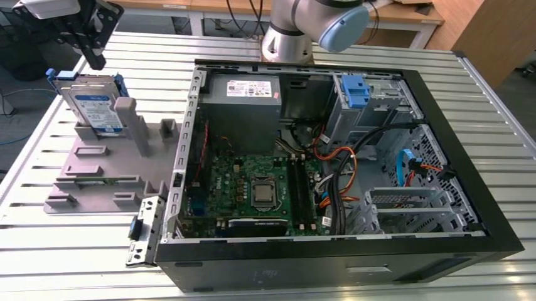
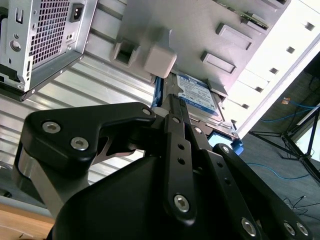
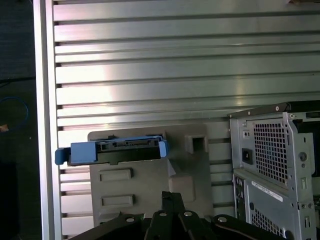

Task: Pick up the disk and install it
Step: 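Reach for the disk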

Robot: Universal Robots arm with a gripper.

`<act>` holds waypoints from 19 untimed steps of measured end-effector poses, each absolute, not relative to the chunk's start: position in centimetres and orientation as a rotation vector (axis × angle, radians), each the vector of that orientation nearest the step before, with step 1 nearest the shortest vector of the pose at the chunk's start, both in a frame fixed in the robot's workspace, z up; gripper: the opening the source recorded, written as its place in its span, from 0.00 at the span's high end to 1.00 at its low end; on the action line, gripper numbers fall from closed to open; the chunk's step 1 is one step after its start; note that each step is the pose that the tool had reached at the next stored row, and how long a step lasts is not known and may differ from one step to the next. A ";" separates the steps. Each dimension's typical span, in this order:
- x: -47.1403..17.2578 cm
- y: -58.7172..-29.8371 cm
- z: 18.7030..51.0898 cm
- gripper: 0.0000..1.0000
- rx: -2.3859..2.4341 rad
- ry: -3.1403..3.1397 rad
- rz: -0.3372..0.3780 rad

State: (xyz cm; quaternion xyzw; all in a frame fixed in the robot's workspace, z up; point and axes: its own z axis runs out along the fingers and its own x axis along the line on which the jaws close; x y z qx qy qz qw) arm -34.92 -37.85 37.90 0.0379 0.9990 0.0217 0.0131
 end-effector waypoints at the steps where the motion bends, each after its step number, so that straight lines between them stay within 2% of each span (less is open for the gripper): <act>1: -34.9 -37.8 37.9 0.89 0.118 3.112 0.068; 19: -36.0 -37.8 37.7 0.89 0.118 3.112 0.068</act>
